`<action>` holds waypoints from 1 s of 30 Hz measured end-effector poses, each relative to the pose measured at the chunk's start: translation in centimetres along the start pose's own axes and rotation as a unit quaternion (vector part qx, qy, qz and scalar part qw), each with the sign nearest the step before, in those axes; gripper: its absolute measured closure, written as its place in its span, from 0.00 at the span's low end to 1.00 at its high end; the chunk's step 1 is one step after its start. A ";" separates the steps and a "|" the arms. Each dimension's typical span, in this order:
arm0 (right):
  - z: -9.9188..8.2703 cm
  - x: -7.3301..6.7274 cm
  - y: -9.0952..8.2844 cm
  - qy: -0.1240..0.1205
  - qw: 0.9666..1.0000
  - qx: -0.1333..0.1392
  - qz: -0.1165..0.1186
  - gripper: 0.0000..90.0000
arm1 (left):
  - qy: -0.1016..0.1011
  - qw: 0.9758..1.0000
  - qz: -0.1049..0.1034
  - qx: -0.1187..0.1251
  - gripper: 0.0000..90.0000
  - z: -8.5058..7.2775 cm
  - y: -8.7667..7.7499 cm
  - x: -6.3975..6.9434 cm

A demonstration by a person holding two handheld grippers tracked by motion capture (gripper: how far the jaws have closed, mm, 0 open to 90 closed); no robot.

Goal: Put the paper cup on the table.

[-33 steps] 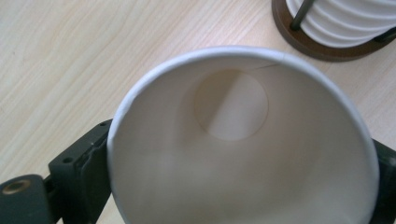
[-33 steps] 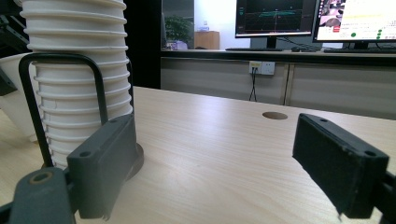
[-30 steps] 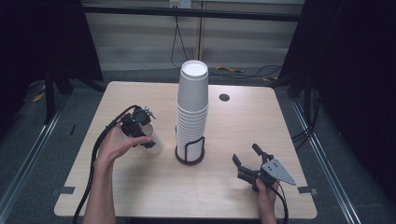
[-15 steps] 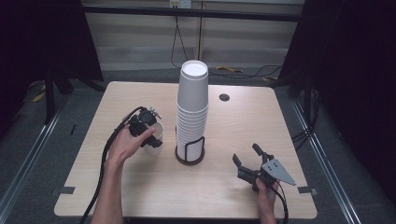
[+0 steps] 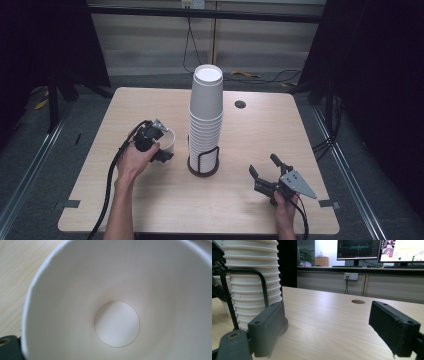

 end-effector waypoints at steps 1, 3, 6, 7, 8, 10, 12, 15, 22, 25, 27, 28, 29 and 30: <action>0.0 0.0 0.0 0.000 1.000 0.000 0.000 0.15 | 0.001 1.000 -0.001 0.006 0.03 -0.1 0.0 -0.1; 0.0 0.0 0.0 0.000 1.000 0.000 0.000 0.15 | -0.003 1.000 0.001 0.018 0.05 -0.3 0.1 -0.1; 0.0 0.0 0.0 0.000 1.000 0.000 0.000 0.15 | -0.009 0.999 -0.012 0.036 0.17 -0.8 0.2 -0.3; 0.0 0.0 0.0 0.000 1.000 0.000 0.000 0.15 | -0.014 0.999 -0.020 0.043 0.17 -0.9 0.3 -0.2; 0.0 0.0 0.0 0.000 1.000 0.000 0.000 0.15 | -0.014 0.999 -0.017 0.039 0.17 -1.2 0.5 -0.3; 0.0 0.0 0.0 0.000 1.000 0.000 0.000 0.15 | -0.018 0.998 -0.025 0.048 0.17 -1.8 1.0 -0.2; 0.0 0.0 0.0 0.000 1.000 0.000 0.000 0.15 | -0.026 0.998 -0.032 0.049 0.17 -2.0 1.0 -0.2; 0.0 0.0 0.0 0.000 1.000 0.000 0.000 0.15 | -0.032 0.997 -0.034 0.057 0.17 -2.5 1.1 -0.2; 0.0 0.0 0.0 0.000 1.000 0.001 0.000 0.15 | -0.048 0.993 -0.030 0.100 0.17 -3.4 0.4 -0.4; 0.0 0.0 0.0 0.000 1.000 0.000 0.000 0.15 | -0.061 0.990 -0.031 0.127 0.17 -4.0 0.1 -0.3; 0.0 0.0 0.0 0.000 1.000 0.001 0.001 0.15 | -0.066 0.988 -0.026 0.136 0.17 -4.3 -0.2 -0.2; 0.0 0.0 0.0 0.000 1.000 0.000 0.000 0.15 | -0.072 0.986 -0.028 0.145 0.17 -4.5 -0.4 -0.2; 0.0 0.0 0.0 0.000 1.000 0.000 0.000 0.15 | -0.076 0.984 -0.028 0.157 0.17 -4.7 -0.6 -0.1; 0.0 0.0 0.0 0.000 1.000 0.001 0.000 0.15 | -0.079 0.982 -0.030 0.169 0.17 -4.8 -0.9 0.0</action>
Point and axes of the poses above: each handheld gripper's, and its own axes: y roughly forward along the jaws, z roughly out of its top, x roughly to its right, the point moved 5 cm from there along y, roughly forward along the jaws, and after that the axes turned 14 degrees about -y, right-handed, at the moved point
